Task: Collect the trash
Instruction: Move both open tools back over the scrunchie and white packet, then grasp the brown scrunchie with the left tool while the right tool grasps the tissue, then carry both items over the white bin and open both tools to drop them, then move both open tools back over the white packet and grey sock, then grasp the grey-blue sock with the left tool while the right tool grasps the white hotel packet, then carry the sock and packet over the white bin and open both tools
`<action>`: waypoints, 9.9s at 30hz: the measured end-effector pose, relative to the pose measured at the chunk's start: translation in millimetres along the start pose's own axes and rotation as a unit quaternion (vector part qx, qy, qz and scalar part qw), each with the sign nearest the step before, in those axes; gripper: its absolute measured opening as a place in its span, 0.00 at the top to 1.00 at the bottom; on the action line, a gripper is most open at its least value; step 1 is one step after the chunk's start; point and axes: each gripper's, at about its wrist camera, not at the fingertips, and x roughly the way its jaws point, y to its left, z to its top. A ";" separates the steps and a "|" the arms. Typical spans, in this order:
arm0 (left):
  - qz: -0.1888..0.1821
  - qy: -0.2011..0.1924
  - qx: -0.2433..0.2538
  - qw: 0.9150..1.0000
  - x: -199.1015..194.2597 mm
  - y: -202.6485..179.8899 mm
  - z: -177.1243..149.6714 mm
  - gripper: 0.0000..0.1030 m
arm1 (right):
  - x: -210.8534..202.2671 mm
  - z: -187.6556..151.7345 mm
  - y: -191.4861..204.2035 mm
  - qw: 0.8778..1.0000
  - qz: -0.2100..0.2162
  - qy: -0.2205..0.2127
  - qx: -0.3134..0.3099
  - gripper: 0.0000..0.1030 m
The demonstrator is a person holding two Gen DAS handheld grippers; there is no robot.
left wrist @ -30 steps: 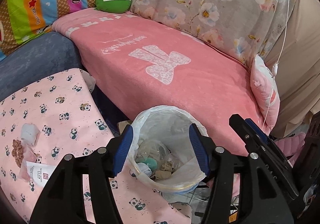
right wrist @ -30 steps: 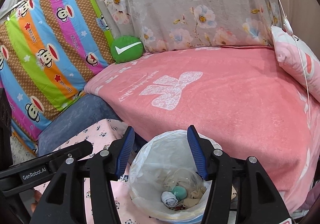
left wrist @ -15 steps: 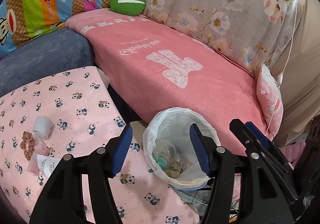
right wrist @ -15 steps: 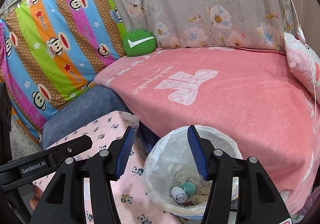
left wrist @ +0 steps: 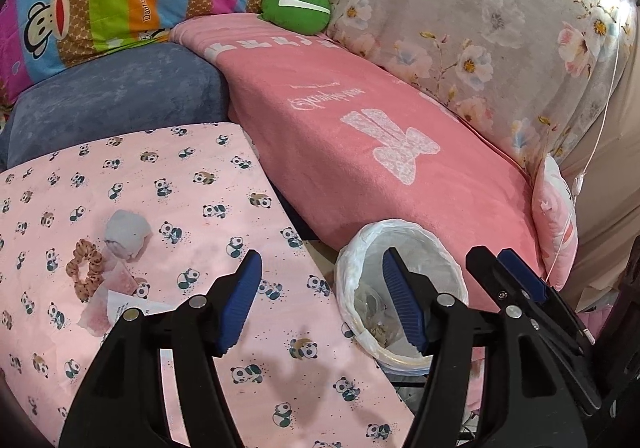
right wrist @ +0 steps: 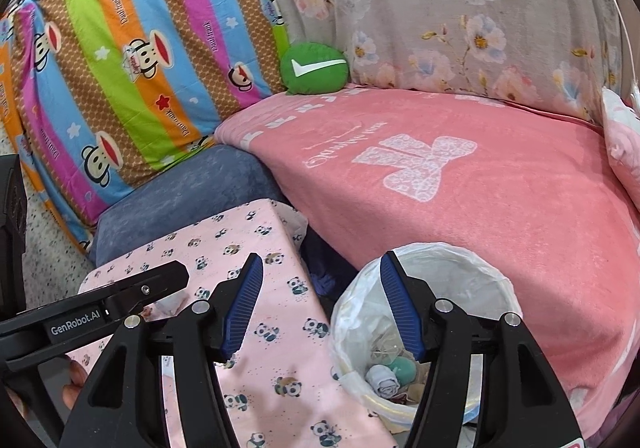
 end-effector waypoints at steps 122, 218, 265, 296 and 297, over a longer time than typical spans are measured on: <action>-0.068 0.048 0.060 0.995 13.2 -91.4 -4.5 0.86 | -46.1 13.9 -60.7 0.997 0.021 -0.049 0.064 0.87; 0.112 0.101 -0.071 0.986 115.9 220.6 4.0 0.45 | 151.5 -133.5 161.1 0.966 0.113 0.219 -0.082 0.40; 0.119 0.102 -0.142 0.977 -2.6 218.6 -105.8 0.69 | 108.9 -145.1 175.2 0.973 0.092 0.181 -0.110 0.93; 0.050 0.097 0.037 0.993 27.6 2.4 -78.0 0.69 | 9.8 -63.2 13.9 0.997 0.051 0.049 0.017 0.92; 0.046 0.097 0.042 0.993 29.2 -4.2 -76.6 0.69 | 8.9 -61.7 9.2 0.998 0.049 0.046 0.021 0.92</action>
